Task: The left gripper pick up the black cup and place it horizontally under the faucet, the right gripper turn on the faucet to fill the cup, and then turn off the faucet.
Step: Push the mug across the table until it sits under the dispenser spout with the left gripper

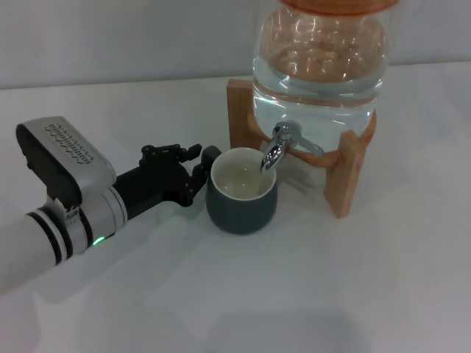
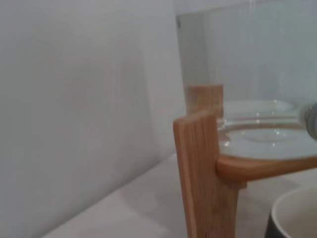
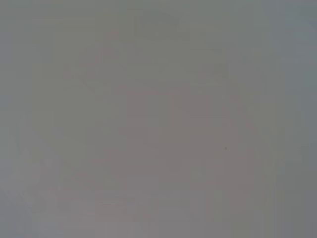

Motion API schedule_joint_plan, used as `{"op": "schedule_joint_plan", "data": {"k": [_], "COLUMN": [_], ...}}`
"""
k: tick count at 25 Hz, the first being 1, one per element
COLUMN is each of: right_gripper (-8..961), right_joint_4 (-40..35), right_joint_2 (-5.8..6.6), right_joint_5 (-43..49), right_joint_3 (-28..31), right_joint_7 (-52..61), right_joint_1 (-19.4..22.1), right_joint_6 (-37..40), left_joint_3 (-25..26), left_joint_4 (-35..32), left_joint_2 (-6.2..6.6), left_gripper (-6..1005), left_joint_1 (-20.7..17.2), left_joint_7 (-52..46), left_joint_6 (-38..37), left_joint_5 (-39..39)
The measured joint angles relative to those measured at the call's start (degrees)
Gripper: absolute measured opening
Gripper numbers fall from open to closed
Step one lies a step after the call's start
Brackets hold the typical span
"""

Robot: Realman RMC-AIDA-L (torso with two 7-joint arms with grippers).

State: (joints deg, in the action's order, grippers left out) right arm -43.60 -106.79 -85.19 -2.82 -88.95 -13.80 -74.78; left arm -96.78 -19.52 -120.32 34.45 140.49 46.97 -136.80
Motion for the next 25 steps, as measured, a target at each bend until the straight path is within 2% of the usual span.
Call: {"op": "schedule_joint_plan", "data": {"k": [25], "right_gripper": [840], "right_joint_4": [0.1], "right_joint_2": [0.00], "right_joint_5": [0.1], "right_joint_3": [0.0], "right_joint_7": [0.0], "right_joint_1": [-0.2], "right_joint_6": [0.8], "left_joint_3": [-1.4], "left_joint_4": [0.9], "left_joint_2": [-0.13], "left_gripper": [275], "left_joint_1": [0.4], "left_joint_7": [-0.4], "left_joint_6": [-1.6], "left_joint_5": [0.0]}}
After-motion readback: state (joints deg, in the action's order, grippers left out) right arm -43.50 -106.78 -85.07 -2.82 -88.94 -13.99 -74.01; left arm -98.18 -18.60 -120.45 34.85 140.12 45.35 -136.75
